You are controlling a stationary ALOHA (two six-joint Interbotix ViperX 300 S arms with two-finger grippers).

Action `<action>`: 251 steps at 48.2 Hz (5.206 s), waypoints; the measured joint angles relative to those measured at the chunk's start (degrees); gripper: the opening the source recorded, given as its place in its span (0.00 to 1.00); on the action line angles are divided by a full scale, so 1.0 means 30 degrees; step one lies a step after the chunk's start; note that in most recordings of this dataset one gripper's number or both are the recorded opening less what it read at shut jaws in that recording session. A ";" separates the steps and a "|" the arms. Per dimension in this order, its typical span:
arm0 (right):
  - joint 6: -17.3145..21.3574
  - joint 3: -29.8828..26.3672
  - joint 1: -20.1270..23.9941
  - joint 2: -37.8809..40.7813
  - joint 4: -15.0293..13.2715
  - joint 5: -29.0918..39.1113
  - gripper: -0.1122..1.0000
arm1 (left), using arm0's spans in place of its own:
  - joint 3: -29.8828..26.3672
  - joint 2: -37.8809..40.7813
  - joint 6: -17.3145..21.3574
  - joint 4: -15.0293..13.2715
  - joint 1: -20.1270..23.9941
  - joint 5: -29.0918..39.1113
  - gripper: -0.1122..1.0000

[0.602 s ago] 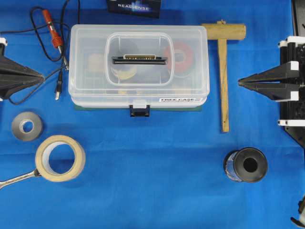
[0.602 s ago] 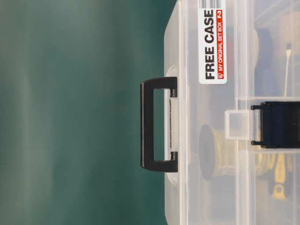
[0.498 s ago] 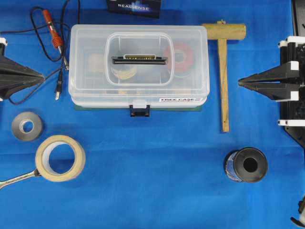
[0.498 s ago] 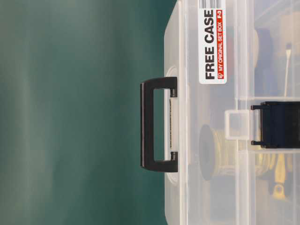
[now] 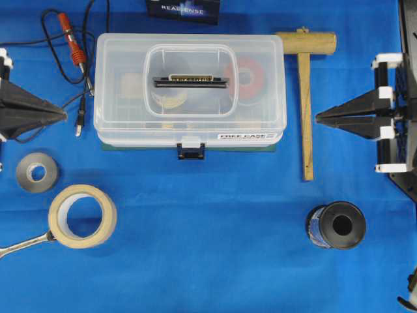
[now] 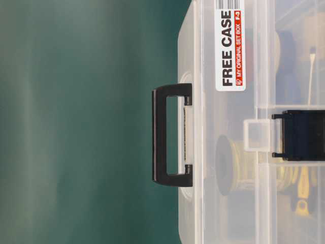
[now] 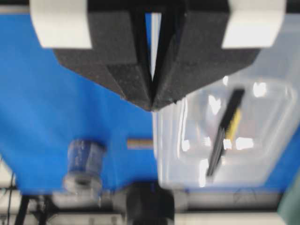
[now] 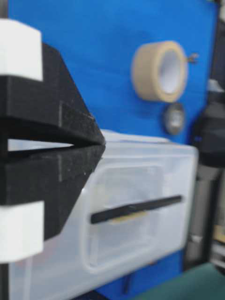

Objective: Open the tool box with both arms.
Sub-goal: 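Move both grippers inward to the left and right edges of the lid, then close both grippers on the lid's front corners, then lift the lid upward and back with both grippers, swinging it open, then release the open lid and lower both grippers away from the box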

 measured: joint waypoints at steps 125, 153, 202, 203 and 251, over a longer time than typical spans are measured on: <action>0.0645 -0.3135 -0.4189 0.8027 -0.0381 0.5684 0.87 | -0.1787 0.6650 -0.0059 0.0000 0.4395 0.4512 0.91; 0.0645 -0.3428 -0.5947 0.6504 -0.0469 0.5508 0.87 | -0.1787 0.4482 0.0029 0.0000 0.6328 0.4043 0.91; 0.0645 -0.4189 -1.0078 0.7236 -0.0498 0.2432 0.87 | -0.2256 0.5537 0.1758 0.0000 1.0986 -0.0176 0.91; 0.0645 -0.4219 -1.0195 0.7295 -0.0498 0.2285 0.87 | -0.2285 0.5654 0.1875 0.0000 1.1074 -0.0293 0.91; 0.0645 -0.5977 -1.3418 1.0137 -0.0498 0.0820 0.87 | -0.4717 1.0195 0.3281 -0.0088 1.4150 -0.1611 0.91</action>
